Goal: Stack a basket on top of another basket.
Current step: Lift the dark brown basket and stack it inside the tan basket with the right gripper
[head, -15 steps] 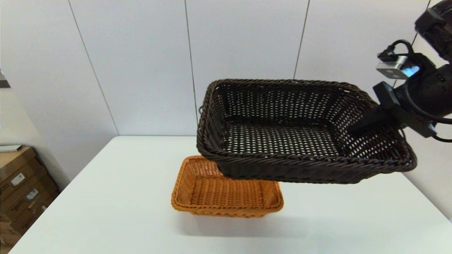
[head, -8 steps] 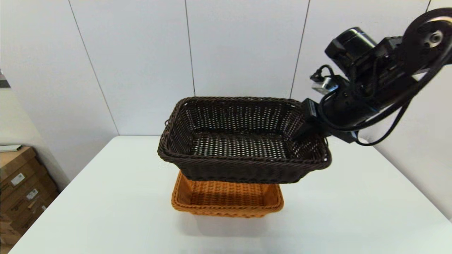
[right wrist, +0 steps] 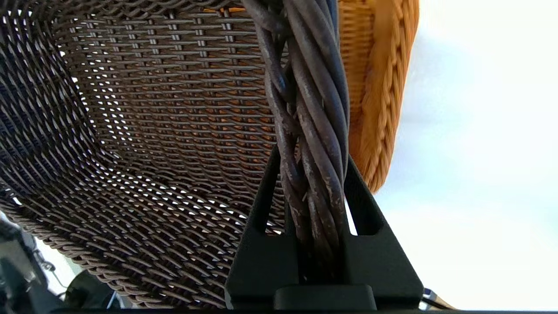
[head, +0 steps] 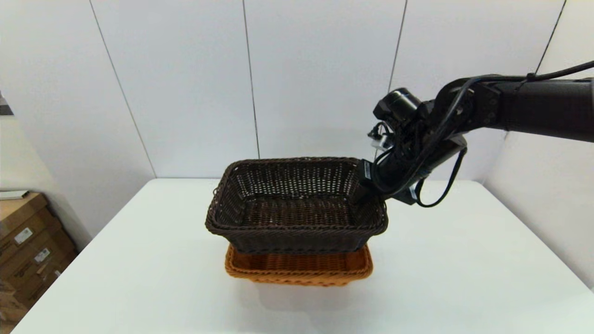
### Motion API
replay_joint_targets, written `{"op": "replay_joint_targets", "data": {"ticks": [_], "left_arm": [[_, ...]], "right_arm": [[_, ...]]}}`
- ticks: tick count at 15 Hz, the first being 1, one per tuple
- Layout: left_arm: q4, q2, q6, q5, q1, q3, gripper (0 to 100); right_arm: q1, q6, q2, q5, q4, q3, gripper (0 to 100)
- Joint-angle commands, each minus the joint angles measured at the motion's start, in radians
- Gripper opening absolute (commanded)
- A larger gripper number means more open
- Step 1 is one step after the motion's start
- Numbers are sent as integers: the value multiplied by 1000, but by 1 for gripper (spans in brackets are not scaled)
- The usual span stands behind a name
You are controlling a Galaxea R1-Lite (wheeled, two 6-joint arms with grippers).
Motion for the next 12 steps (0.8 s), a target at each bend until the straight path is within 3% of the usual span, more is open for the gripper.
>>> {"op": "replay_joint_targets", "data": {"ticks": [1, 12], "left_arm": [[0, 0, -1, 2, 1, 0, 100], [0, 0, -1, 2, 1, 0, 100]], "right_arm": [[3, 3, 36, 3, 3, 1, 0], [-3, 12, 103, 7, -53, 5, 0]]}}
